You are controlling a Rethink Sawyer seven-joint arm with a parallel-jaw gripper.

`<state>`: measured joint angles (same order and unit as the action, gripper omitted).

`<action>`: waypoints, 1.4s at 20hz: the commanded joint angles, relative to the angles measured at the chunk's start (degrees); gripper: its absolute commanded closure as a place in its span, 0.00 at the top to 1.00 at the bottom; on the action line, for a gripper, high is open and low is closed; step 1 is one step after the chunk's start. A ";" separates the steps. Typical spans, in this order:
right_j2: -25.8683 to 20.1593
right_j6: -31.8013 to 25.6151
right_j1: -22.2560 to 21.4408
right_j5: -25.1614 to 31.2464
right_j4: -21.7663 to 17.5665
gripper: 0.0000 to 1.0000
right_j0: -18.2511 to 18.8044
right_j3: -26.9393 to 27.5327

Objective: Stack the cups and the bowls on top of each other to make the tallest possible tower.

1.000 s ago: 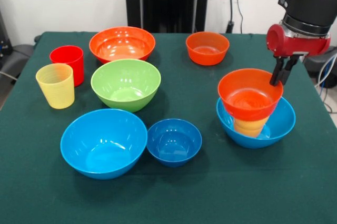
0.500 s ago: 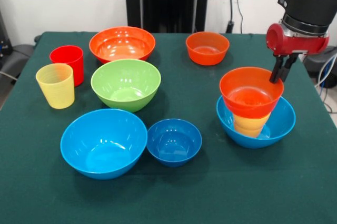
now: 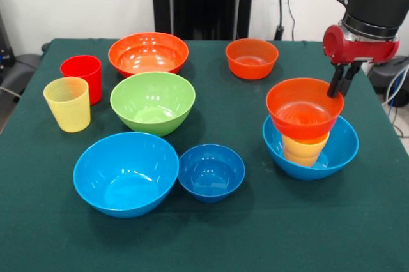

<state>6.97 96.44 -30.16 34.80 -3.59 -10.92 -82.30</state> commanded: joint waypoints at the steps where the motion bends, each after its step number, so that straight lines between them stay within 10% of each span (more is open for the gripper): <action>1: -6.35 5.42 1.75 0.09 0.74 1.00 0.95 -2.18; 28: -5.53 6.02 1.46 0.95 0.14 1.00 0.52 -0.34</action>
<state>6.29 96.44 -30.16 34.80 -3.59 -10.11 -82.31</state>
